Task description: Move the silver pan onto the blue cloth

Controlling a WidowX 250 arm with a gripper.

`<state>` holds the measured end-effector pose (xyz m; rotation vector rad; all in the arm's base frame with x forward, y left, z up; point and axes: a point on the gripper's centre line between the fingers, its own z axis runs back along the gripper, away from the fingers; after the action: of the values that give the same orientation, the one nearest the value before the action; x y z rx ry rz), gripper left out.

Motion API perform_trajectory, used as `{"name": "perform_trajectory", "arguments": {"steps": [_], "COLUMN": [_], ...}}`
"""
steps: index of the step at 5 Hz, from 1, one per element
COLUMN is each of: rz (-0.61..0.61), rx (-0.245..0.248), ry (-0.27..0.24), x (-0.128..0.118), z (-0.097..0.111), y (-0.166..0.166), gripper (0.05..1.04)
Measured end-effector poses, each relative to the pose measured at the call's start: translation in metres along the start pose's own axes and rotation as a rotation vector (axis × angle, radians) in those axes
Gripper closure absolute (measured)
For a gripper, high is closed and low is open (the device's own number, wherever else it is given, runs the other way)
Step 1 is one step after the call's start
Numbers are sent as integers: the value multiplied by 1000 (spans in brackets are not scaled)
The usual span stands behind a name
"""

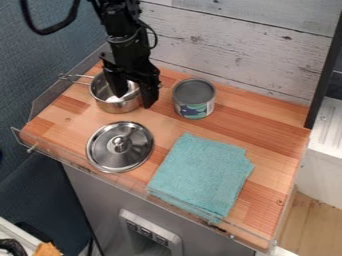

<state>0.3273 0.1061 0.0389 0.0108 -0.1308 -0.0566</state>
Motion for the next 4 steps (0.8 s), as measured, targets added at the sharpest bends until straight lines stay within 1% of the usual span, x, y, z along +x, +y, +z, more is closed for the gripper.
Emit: {"name": "perform_trajectory", "arguments": {"steps": [1,2,3,4], "rz": [10,3,1,-3], "rx": [-8,10,13,0], "ry": [53,81,77,70], "x": [12,17,18,14], "z": [-26,-38,-38,-39], "y": [7,10,11,7], "gripper": [82,131,413,711]}}
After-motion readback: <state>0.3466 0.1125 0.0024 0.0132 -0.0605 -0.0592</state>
